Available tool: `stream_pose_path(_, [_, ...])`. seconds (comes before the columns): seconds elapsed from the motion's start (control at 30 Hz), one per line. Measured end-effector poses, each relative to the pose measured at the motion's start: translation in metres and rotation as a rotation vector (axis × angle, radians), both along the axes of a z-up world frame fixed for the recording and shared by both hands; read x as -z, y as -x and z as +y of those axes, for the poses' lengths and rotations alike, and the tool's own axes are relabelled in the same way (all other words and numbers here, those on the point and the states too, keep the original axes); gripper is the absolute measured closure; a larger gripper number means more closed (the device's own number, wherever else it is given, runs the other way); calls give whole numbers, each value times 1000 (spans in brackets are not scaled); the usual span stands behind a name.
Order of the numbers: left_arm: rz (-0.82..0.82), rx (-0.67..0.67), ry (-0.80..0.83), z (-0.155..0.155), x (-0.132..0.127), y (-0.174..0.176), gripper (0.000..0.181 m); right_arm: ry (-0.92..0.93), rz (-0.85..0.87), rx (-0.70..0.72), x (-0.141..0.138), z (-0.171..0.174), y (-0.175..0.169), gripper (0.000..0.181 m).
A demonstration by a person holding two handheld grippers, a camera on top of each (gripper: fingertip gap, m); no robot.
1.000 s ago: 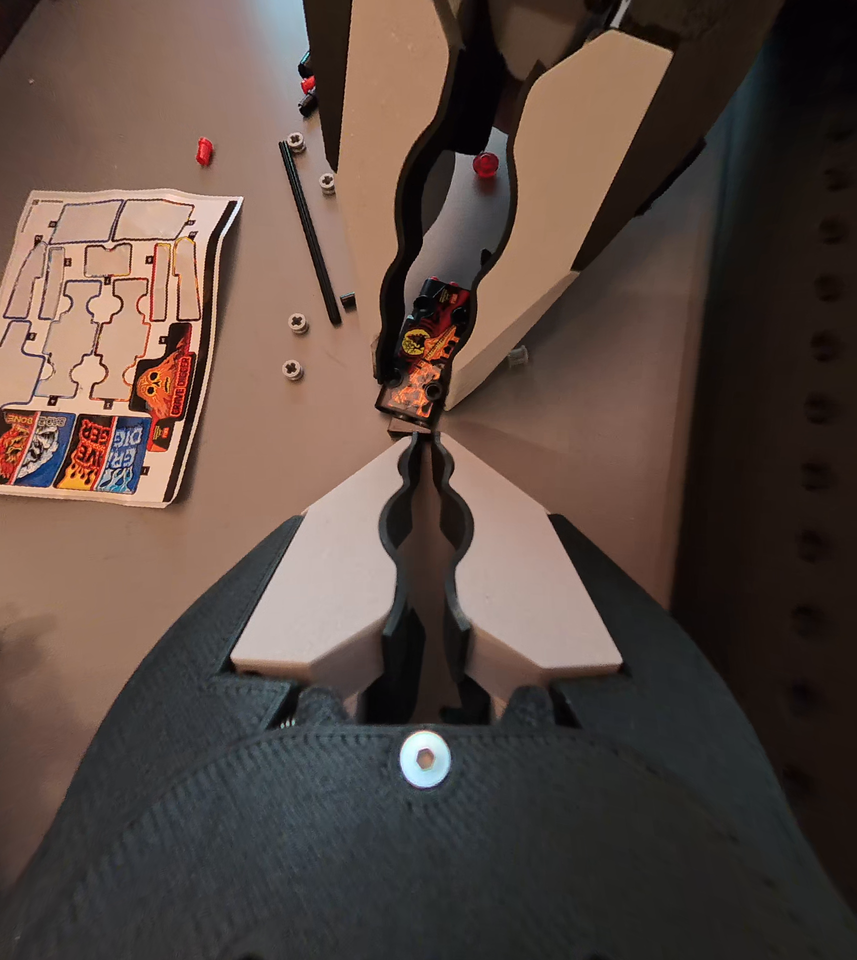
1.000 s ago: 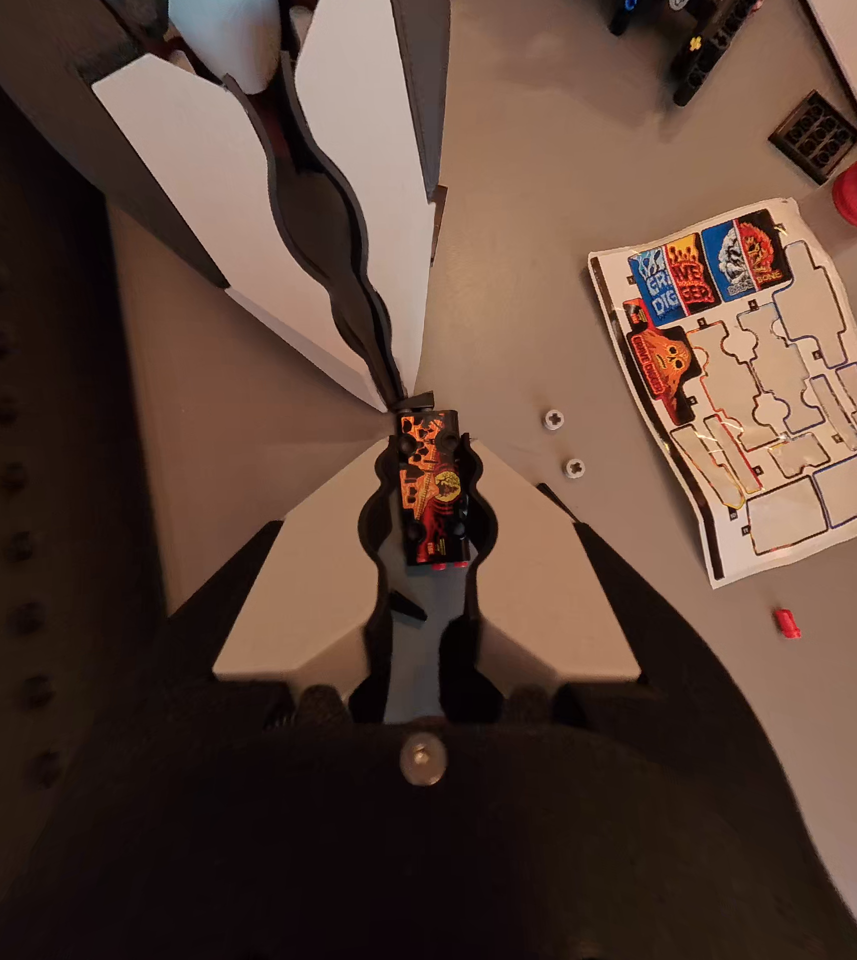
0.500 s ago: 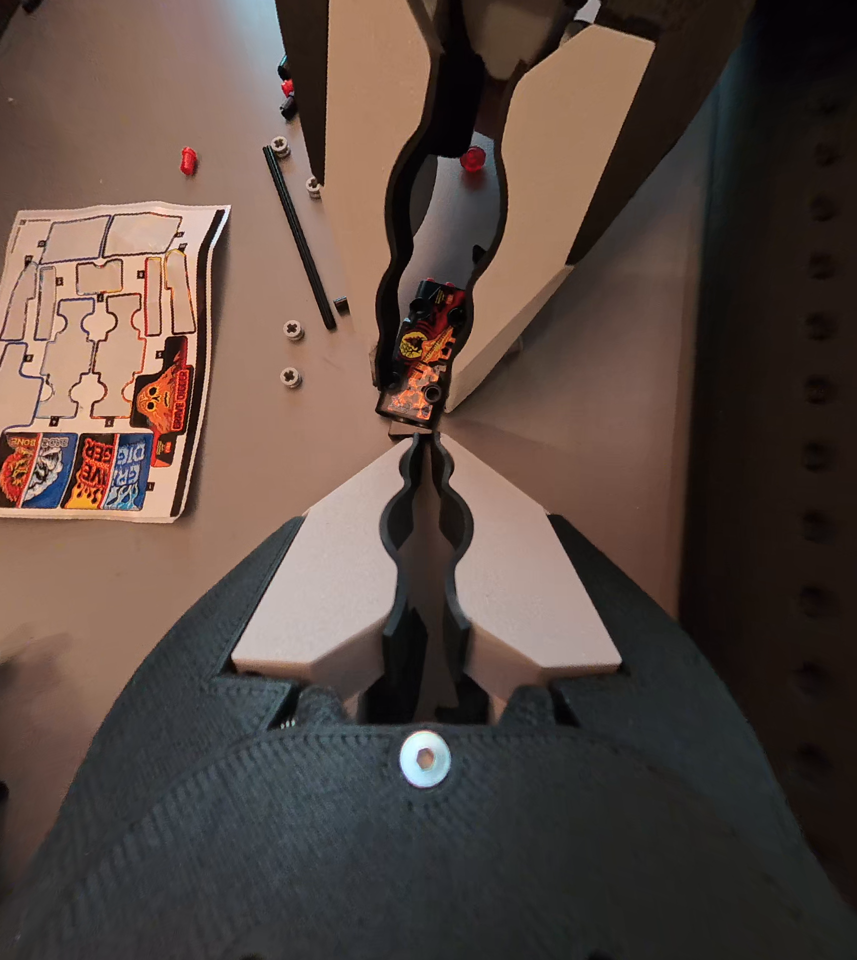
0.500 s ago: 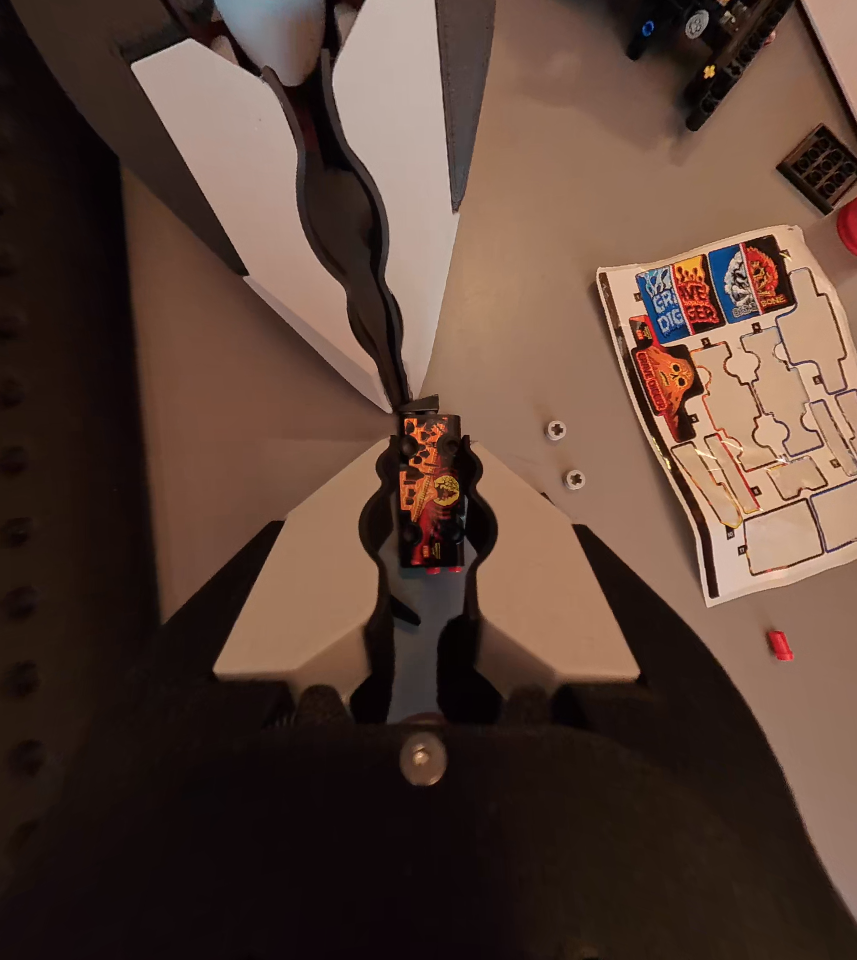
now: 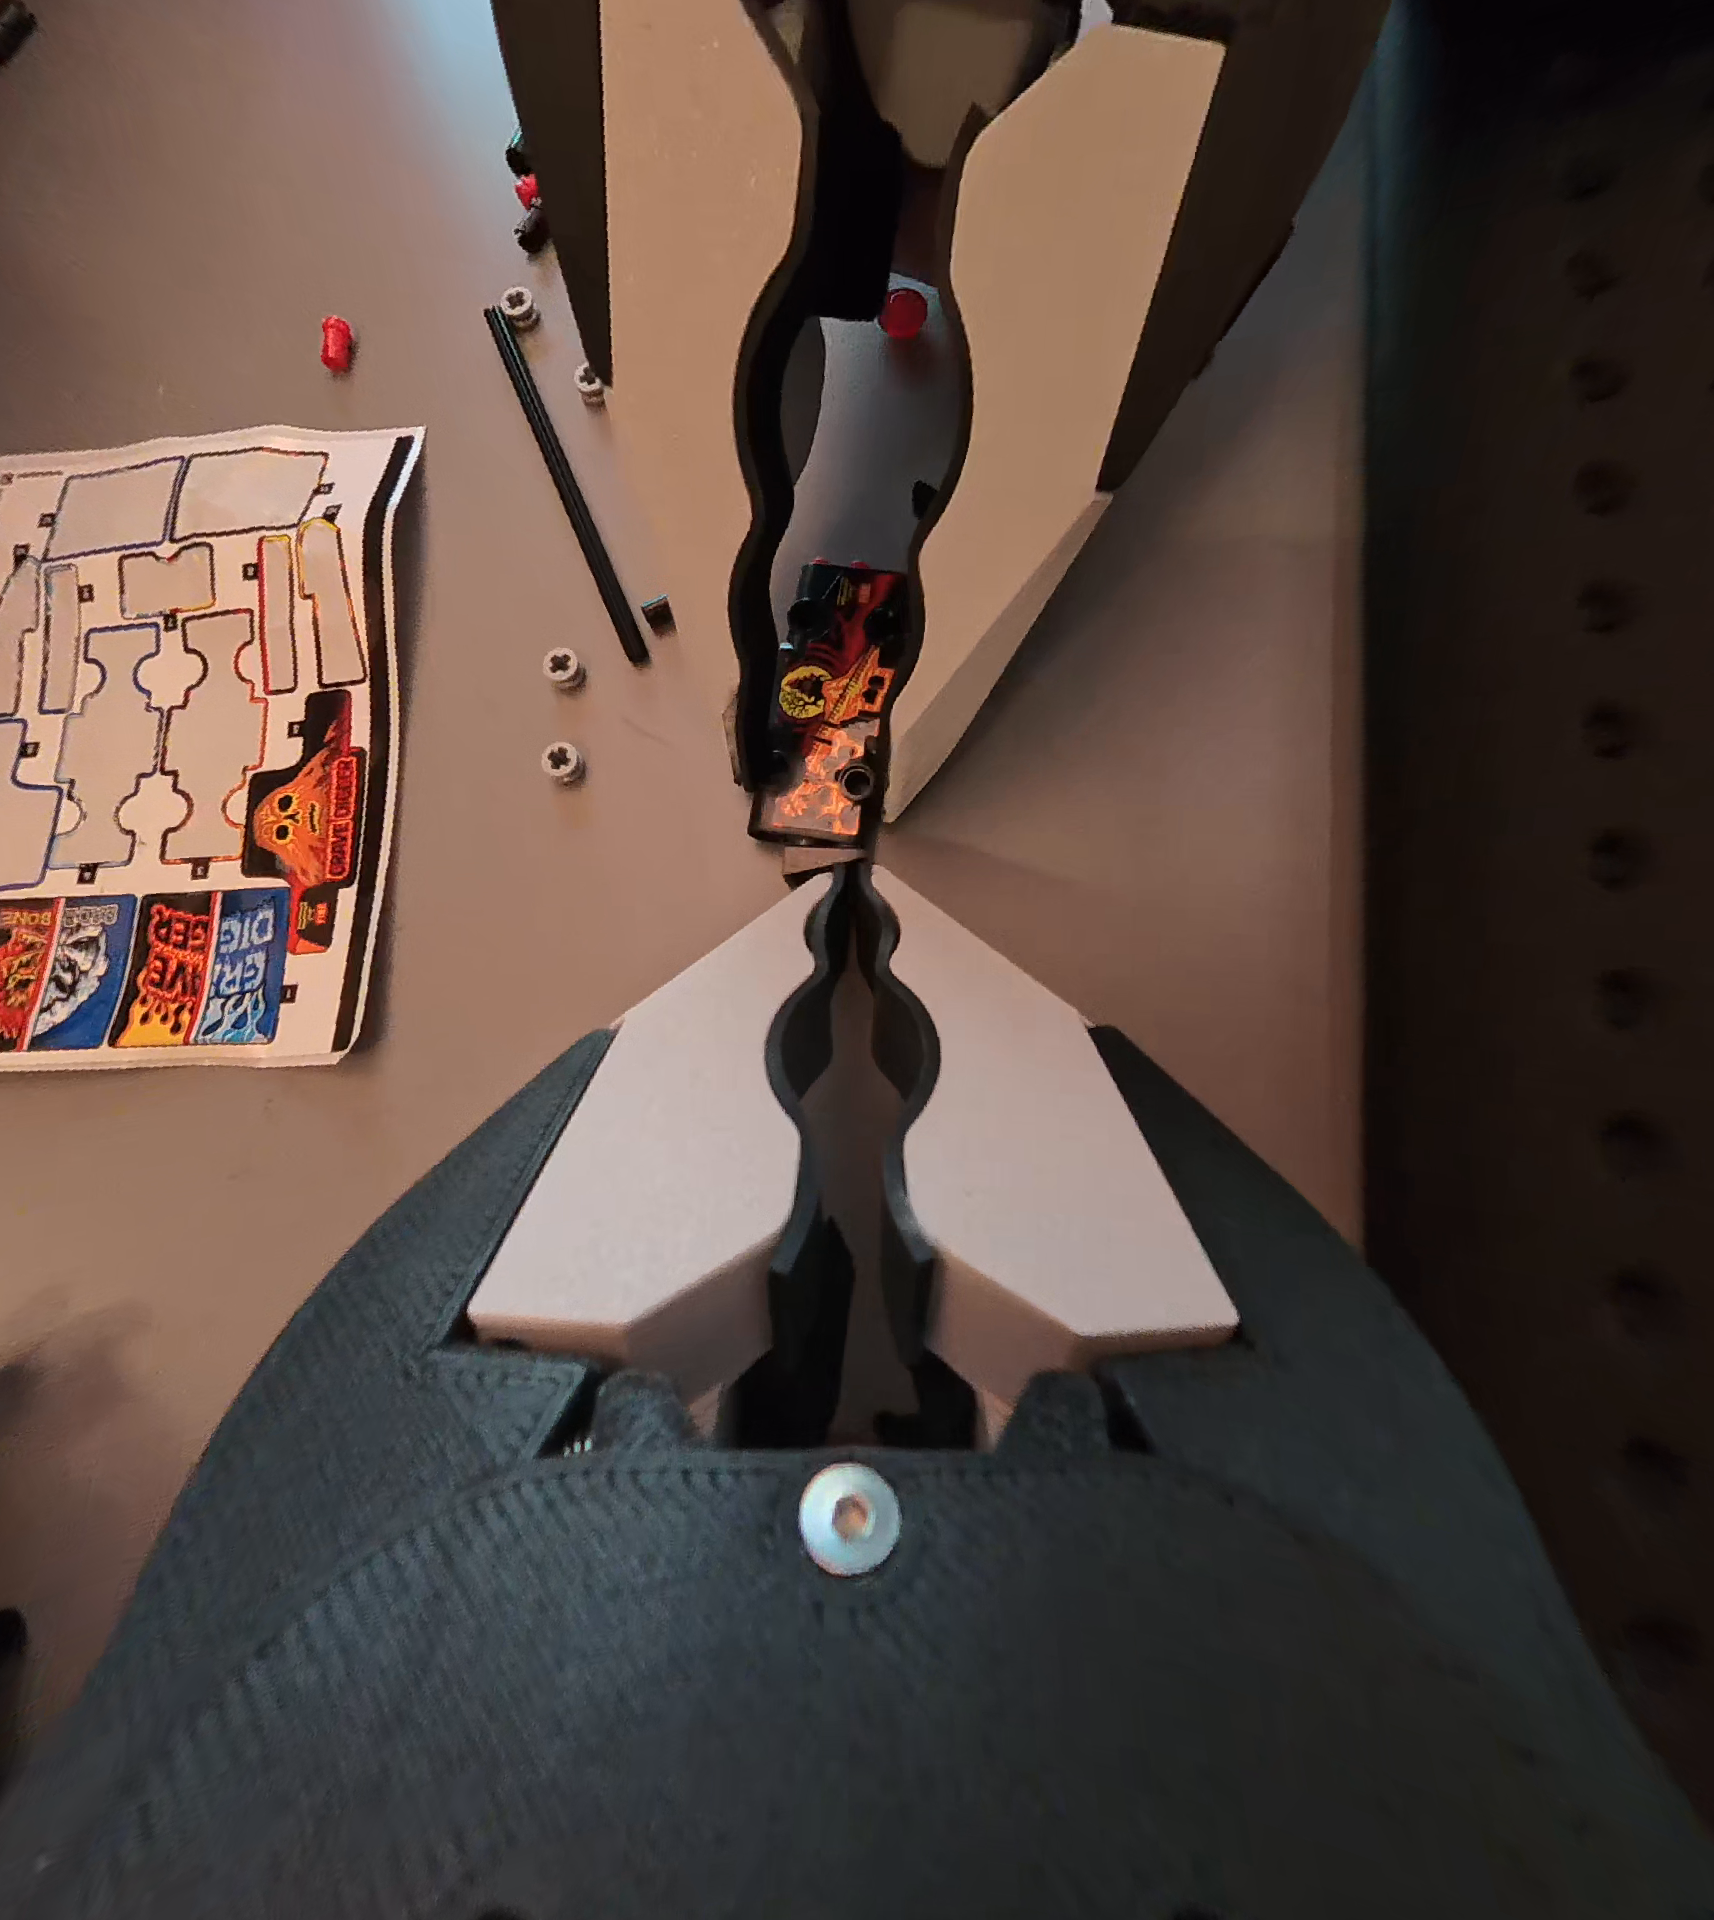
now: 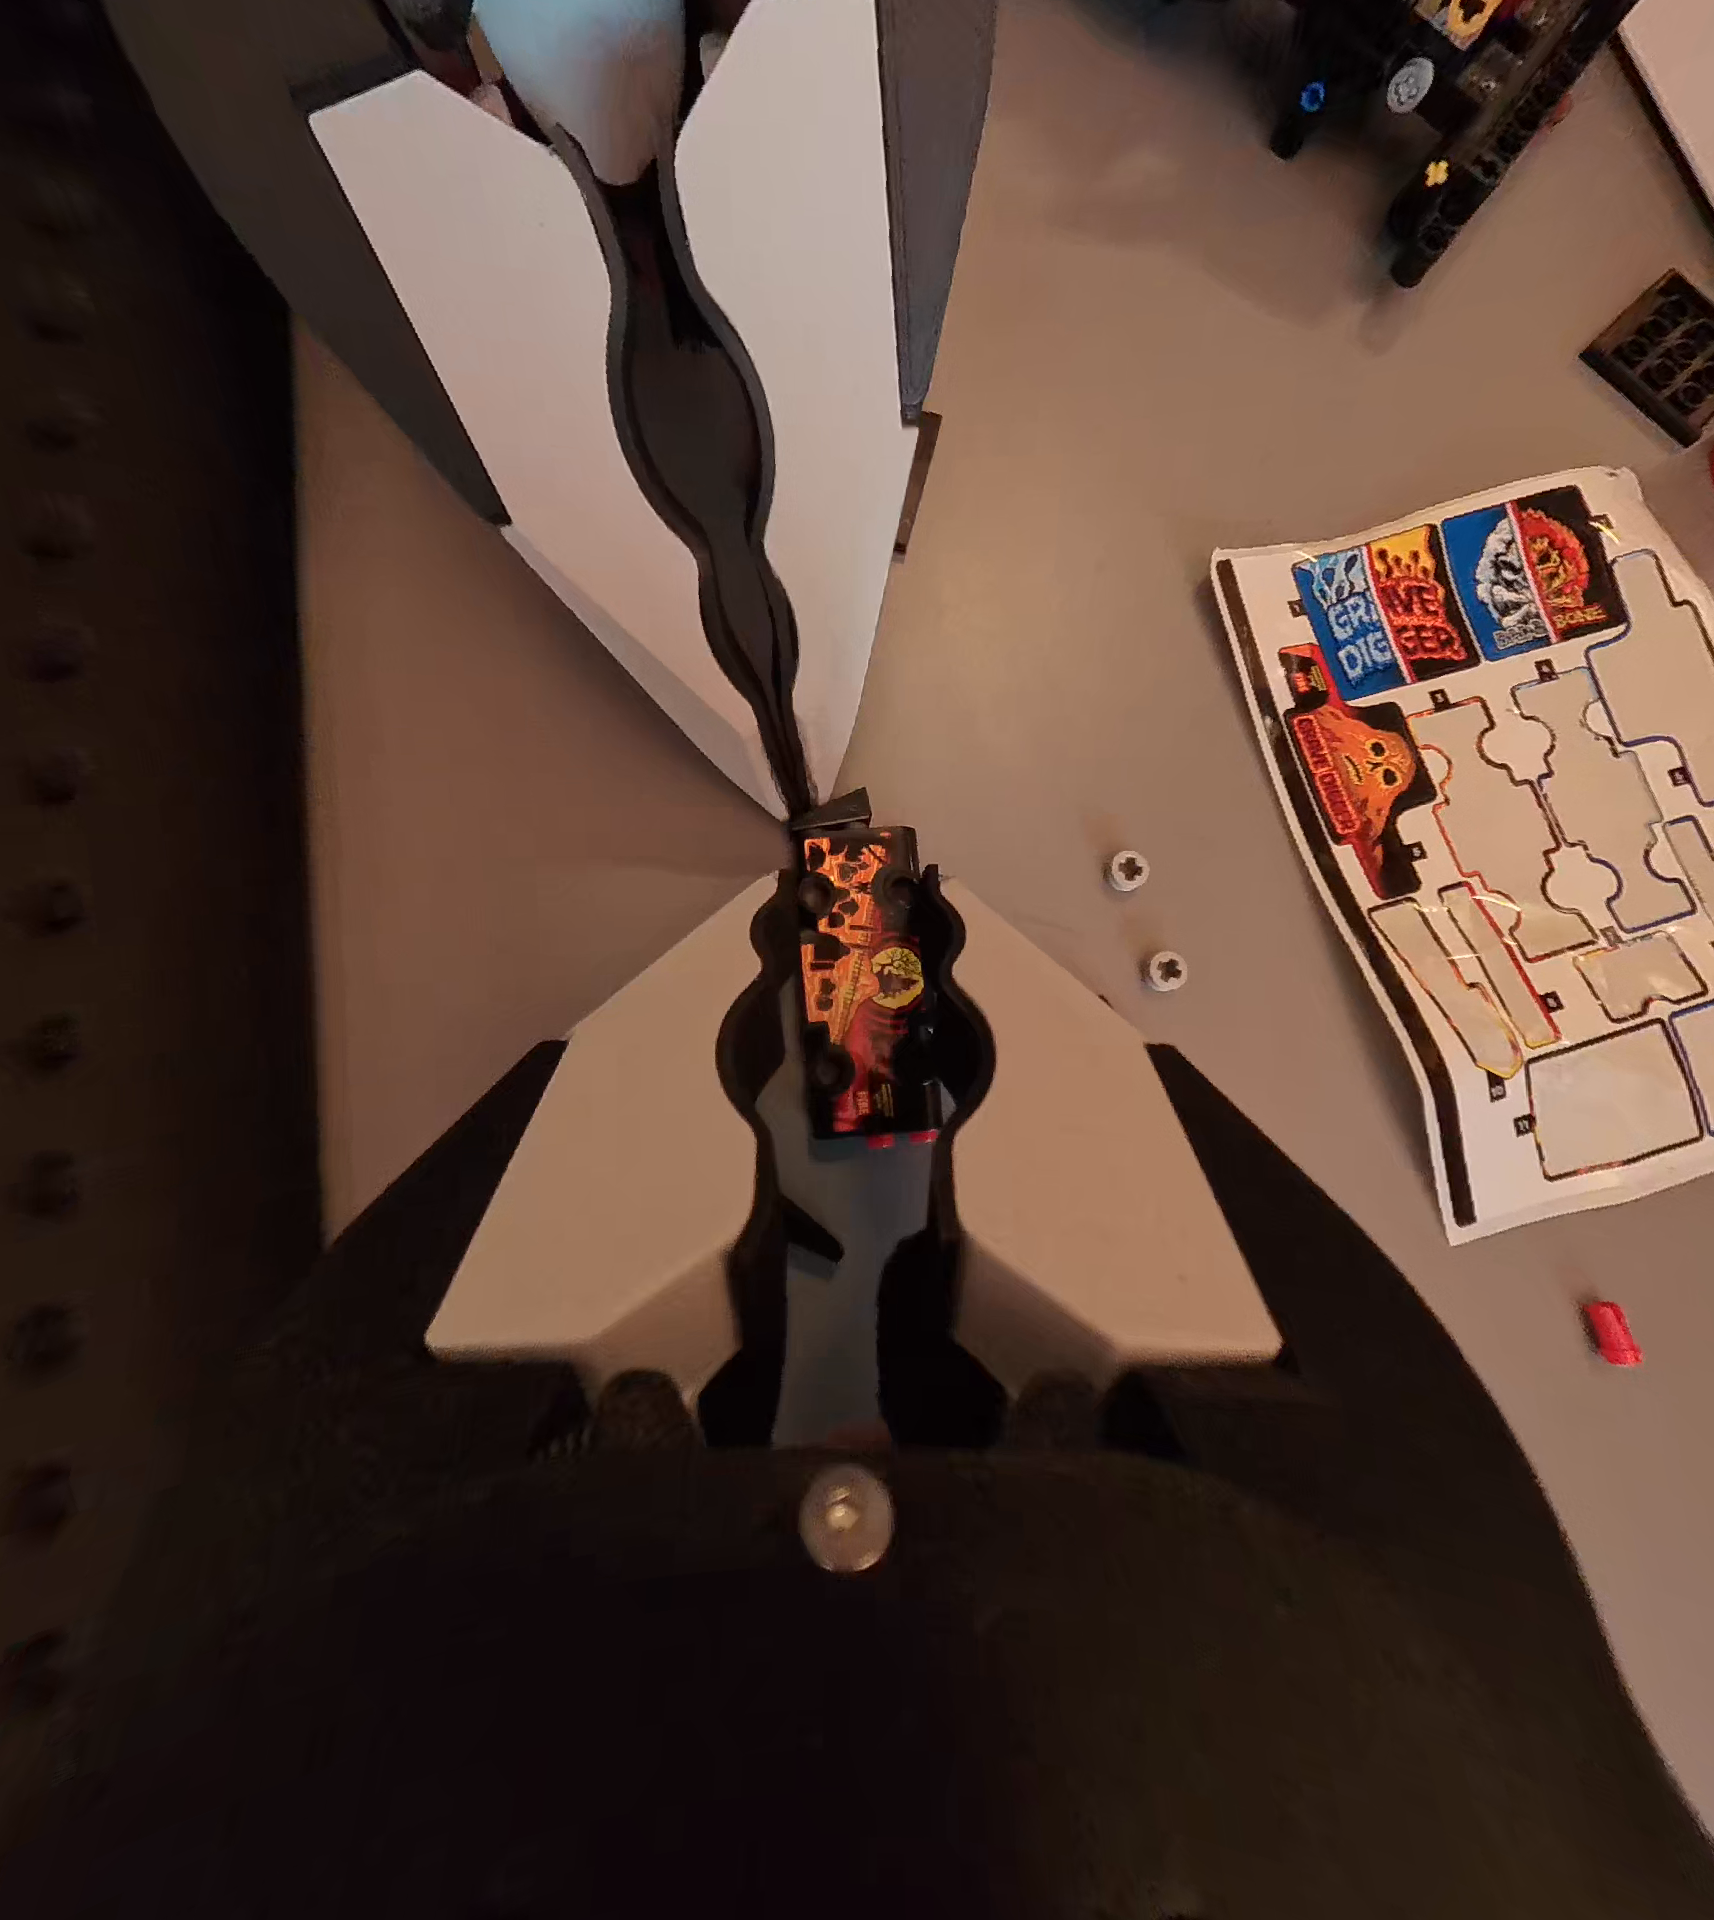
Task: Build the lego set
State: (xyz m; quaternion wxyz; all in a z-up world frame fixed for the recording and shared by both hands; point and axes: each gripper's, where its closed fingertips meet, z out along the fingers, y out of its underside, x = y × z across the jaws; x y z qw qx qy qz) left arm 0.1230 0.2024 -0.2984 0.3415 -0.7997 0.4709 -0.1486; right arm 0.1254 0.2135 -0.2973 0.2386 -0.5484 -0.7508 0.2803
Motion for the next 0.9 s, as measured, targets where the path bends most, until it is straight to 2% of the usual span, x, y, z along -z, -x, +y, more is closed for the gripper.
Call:
stream_pose_path(0.1, [1,-10,0,1,0,4,176,3,3,-6,0,-1,0,161])
stream_pose_path(0.23, [8,-12,-14,4,0,5,181,-2,3,-9,0,-1,0,161])
stream_pose_path(0.9, [37,29,-72,5,-1,4,181,-30,5,-50,0,-1,2,162])
